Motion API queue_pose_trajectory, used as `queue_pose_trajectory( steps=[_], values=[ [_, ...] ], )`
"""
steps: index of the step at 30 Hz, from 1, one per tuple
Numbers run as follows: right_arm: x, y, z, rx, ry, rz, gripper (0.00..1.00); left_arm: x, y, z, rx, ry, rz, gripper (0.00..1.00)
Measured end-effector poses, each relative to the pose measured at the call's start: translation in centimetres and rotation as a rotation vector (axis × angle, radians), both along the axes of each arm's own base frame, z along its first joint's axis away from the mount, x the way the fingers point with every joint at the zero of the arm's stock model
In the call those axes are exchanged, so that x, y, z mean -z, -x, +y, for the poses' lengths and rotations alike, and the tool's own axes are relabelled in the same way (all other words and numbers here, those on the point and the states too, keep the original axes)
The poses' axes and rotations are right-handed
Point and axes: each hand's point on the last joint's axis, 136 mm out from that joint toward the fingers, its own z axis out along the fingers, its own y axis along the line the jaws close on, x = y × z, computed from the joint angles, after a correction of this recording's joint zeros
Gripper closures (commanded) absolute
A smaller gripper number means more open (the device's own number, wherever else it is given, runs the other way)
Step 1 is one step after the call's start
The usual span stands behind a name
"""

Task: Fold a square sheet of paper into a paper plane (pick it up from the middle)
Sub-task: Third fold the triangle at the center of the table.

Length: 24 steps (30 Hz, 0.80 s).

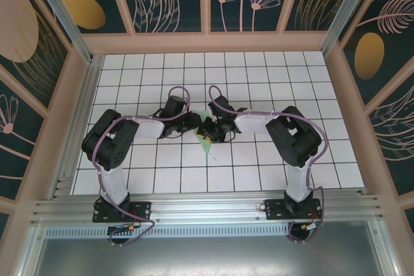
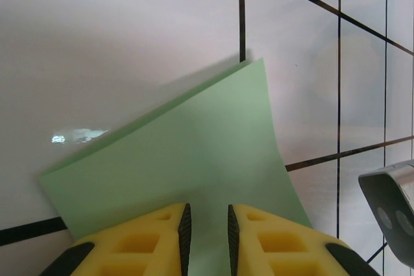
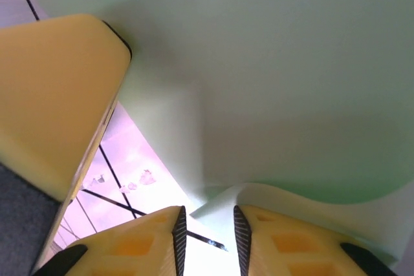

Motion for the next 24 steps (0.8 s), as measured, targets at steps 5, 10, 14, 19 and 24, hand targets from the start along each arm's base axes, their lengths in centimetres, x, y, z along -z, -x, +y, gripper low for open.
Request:
queue_pose_trajectory(
  steps=[5,10,14,19,24],
  values=[
    [-0.1,-0.1,0.2,-0.002,-0.010,-0.003,0.66,-0.4,-0.4,-0.1,-0.003,-0.003,0.004,0.74],
    [-0.1,-0.1,0.2,0.000,-0.015,-0.008,0.70,-1.4,-0.4,0.1,-0.010,0.002,-0.007,0.75],
    [-0.1,-0.2,0.2,0.000,-0.019,-0.013,0.75,-3.6,-0.5,0.8,-0.040,0.021,-0.046,0.75],
    [0.0,-0.2,0.3,-0.001,-0.026,-0.020,0.77,-4.1,-0.1,1.3,-0.056,0.028,-0.049,0.78],
    [-0.3,-0.4,0.5,-0.006,-0.037,-0.031,0.78,-1.7,0.1,2.1,-0.080,-0.025,-0.001,0.82]
  ],
)
